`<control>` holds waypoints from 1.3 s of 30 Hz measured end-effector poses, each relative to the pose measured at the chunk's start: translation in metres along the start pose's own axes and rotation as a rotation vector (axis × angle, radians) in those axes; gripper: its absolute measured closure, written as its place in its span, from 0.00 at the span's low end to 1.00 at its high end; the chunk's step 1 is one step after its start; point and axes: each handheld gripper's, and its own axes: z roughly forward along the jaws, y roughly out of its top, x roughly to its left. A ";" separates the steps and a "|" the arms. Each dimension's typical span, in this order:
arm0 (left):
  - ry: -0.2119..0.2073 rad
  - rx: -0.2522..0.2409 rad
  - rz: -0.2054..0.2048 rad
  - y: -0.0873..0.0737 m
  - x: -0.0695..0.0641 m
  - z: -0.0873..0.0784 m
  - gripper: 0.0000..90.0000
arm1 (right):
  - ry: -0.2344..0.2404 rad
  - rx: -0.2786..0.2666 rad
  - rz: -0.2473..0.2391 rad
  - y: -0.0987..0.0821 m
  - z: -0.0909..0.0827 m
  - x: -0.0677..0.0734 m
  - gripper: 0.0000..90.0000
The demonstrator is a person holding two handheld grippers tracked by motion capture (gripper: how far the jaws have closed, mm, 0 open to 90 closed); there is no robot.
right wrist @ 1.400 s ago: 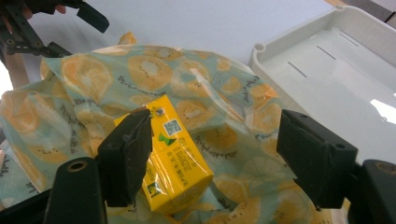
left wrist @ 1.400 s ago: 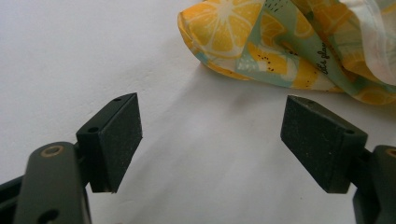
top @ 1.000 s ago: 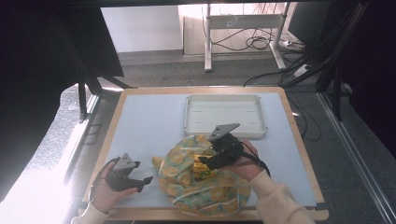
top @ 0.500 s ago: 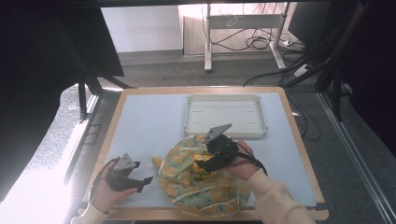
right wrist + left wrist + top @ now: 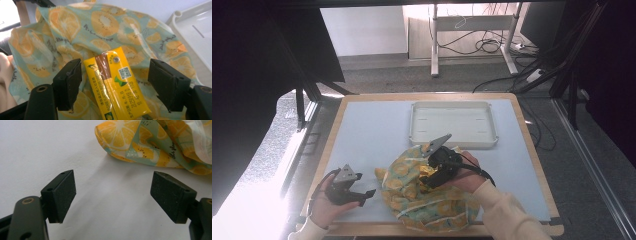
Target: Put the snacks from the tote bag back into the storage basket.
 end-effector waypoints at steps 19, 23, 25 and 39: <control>-0.006 0.008 0.002 0.000 0.000 0.001 0.23 | 0.026 0.144 -0.129 0.000 0.016 -0.003 0.51; -0.007 0.009 0.003 0.000 0.000 0.001 0.23 | 0.038 0.148 -0.157 -0.001 0.015 -0.004 0.56; -0.007 0.006 0.001 0.000 0.000 0.001 0.23 | 0.040 0.148 -0.171 0.000 0.014 -0.005 0.56; -0.005 0.009 0.000 -0.001 0.000 0.001 0.23 | 0.066 0.142 -0.202 0.000 0.012 -0.006 0.57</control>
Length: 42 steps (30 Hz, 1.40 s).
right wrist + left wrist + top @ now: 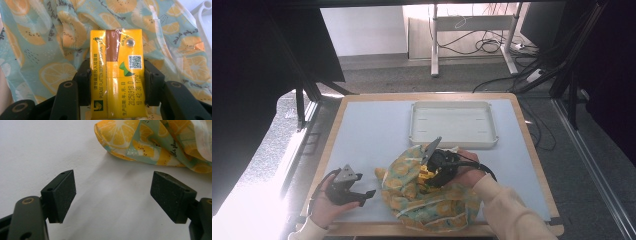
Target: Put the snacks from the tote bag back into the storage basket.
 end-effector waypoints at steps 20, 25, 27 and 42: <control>-0.001 0.003 0.001 0.000 0.000 0.001 0.23 | -0.024 -0.060 -0.001 0.004 -0.027 -0.002 0.57; -0.001 0.004 0.000 0.000 0.001 0.001 0.23 | -0.022 -0.070 -0.001 0.005 -0.032 -0.004 0.57; -0.002 0.004 0.001 0.000 0.001 0.001 0.23 | -0.021 -0.071 -0.004 0.006 -0.033 -0.004 0.57; -0.002 0.003 0.001 0.000 0.001 0.001 0.23 | -0.023 -0.092 0.005 0.012 -0.046 -0.008 0.58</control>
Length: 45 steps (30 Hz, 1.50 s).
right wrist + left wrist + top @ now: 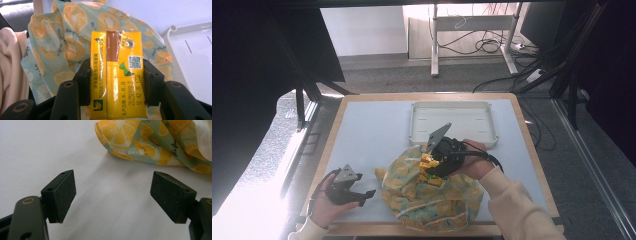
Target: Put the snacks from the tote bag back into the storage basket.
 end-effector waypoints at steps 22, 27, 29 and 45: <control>0.000 0.004 0.003 0.000 0.000 0.001 0.23 | -0.015 -0.025 0.013 0.007 -0.016 -0.008 0.58; -0.001 0.008 0.006 0.000 0.000 0.001 0.23 | -0.018 -0.043 0.009 0.009 -0.024 -0.012 0.58; -0.001 0.008 0.006 0.000 0.000 0.001 0.23 | -0.022 -0.047 0.012 0.009 -0.027 -0.014 0.58; -0.002 0.011 0.006 0.000 0.000 0.002 0.23 | -0.038 -0.056 0.026 0.010 -0.037 -0.026 0.58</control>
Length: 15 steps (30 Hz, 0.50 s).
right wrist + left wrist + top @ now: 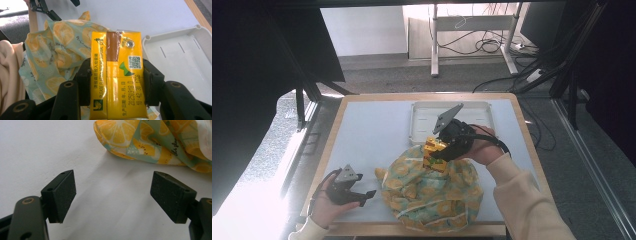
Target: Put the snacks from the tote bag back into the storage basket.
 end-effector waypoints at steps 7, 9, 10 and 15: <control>0.001 -0.002 0.001 0.000 0.000 0.000 0.23 | -0.007 -0.016 0.022 -0.001 -0.002 -0.009 0.58; 0.001 -0.002 0.001 0.000 0.000 0.000 0.23 | -0.010 -0.017 0.023 -0.001 -0.003 -0.010 0.58; 0.001 0.000 0.001 0.000 0.000 0.000 0.23 | -0.013 -0.021 0.029 -0.001 -0.004 -0.013 0.58; -0.001 0.001 0.000 0.000 0.000 0.000 0.23 | -0.021 -0.023 0.037 -0.001 -0.004 -0.017 0.58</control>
